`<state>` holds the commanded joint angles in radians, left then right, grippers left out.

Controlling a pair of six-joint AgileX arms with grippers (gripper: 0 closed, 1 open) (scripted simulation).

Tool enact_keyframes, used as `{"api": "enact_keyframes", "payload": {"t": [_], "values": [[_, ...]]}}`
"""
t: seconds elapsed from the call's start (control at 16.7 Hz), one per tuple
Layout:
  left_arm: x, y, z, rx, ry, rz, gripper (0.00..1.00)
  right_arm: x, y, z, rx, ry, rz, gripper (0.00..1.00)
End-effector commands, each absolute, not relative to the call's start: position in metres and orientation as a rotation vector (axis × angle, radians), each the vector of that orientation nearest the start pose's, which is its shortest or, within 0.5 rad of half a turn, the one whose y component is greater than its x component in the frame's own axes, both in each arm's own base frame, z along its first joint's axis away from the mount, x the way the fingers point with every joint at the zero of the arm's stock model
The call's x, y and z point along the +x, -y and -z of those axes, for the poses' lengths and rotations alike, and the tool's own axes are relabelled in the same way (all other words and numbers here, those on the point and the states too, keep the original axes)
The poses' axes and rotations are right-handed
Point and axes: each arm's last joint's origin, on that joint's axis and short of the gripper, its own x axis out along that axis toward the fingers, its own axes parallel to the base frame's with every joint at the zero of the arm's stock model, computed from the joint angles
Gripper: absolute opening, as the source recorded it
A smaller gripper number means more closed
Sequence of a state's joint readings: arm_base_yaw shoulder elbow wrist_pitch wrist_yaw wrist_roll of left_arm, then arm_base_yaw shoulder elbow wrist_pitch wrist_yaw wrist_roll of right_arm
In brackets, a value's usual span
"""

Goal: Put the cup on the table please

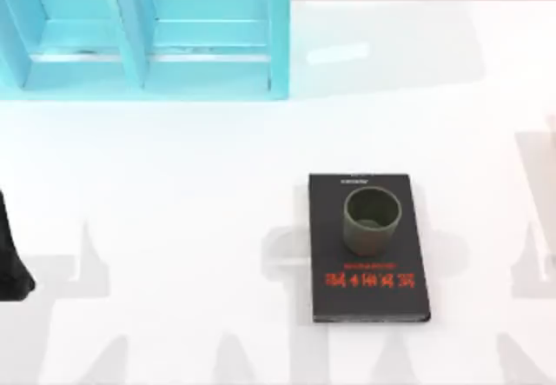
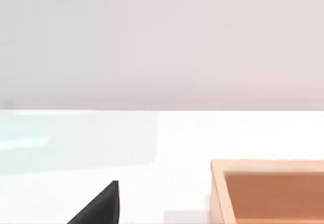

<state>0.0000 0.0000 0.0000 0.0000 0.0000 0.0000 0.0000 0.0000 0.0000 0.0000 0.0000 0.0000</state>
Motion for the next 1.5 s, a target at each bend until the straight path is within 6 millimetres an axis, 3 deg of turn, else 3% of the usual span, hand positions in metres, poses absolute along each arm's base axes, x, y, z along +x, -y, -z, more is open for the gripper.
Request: {"api": "enact_keyframes", "payload": {"t": [0.18, 0.36, 0.66, 0.9, 1.2, 1.32, 1.5], "values": [[0.106, 0.002, -0.162, -0.003, -0.005, 0.003, 1.00, 0.106, 0.001, -0.160, 0.000, 0.000, 0.000, 1.00], [0.106, 0.005, -0.180, -0.033, -0.051, 0.027, 1.00, 0.106, 0.001, -0.160, 0.000, 0.000, 0.000, 1.00], [0.120, 0.018, -0.244, -0.131, -0.232, 0.110, 1.00, 0.106, 0.001, -0.160, 0.000, 0.000, 0.000, 1.00], [0.154, 0.044, -0.308, -0.209, -0.448, 0.176, 1.00, 0.106, 0.001, -0.160, 0.000, 0.000, 0.000, 1.00], [0.223, 0.113, -0.364, -0.252, -0.761, 0.214, 1.00, 0.106, 0.001, -0.160, 0.000, 0.000, 0.000, 1.00], [0.250, 0.152, -0.371, -0.245, -0.884, 0.209, 1.00, 0.106, 0.001, -0.160, 0.000, 0.000, 0.000, 1.00], [0.281, 0.219, -0.364, -0.209, -1.051, 0.182, 1.00, 0.106, 0.001, -0.160, 0.000, 0.000, 0.000, 1.00]]}}
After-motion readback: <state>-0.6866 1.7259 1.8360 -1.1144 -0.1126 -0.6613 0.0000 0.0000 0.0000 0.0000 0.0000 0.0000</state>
